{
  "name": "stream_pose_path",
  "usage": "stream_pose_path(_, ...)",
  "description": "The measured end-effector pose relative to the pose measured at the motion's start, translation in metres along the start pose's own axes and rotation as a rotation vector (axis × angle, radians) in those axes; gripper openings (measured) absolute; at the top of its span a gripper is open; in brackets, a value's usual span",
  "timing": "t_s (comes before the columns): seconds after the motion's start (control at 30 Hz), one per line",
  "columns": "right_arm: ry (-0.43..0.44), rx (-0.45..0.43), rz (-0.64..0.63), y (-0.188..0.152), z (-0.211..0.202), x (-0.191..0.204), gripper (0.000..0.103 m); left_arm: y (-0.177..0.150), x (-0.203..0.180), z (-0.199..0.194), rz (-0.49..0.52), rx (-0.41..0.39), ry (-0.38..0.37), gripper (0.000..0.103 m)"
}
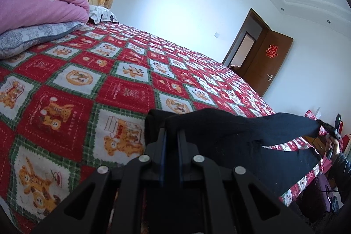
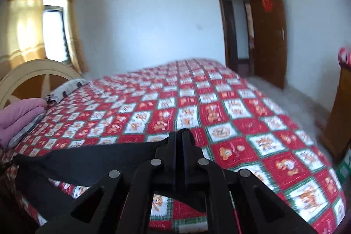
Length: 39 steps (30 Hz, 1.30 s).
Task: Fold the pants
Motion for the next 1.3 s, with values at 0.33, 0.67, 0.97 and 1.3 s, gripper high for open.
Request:
stream_pose_path(0.33, 0.039, 0.222, -0.178, -0.104, -0.039, 0.0, 0.004, -0.022, 0.012, -0.003, 0.031, 0.057, -0.004, 0.009)
stream_pose_path(0.67, 0.027, 0.397, -0.229, -0.144, -0.05, -0.005, 0.011, -0.04, 0.017, -0.015, 0.088, 0.088, 0.023, 0.009)
stream_pose_path(0.97, -0.067, 0.407, -0.293, -0.126, -0.087, -0.011, 0.034, -0.043, 0.031, -0.02, 0.042, 0.074, 0.037, 0.009)
stream_pose_path(1.3, 0.027, 0.32, -0.517, -0.093, -0.066, 0.149, 0.055, -0.042, 0.021, -0.046, 0.053, 0.058, 0.059, 0.043)
Point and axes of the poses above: each gripper's, at about its wrist camera, not at the fingertips, and z roughly the way its jaws point, x to its left, y to its top, the point moved 10 cm from there along z, roughly the way its jaws point, and after that the axes turned 7 degrees about -z, right-handed, at the moved point
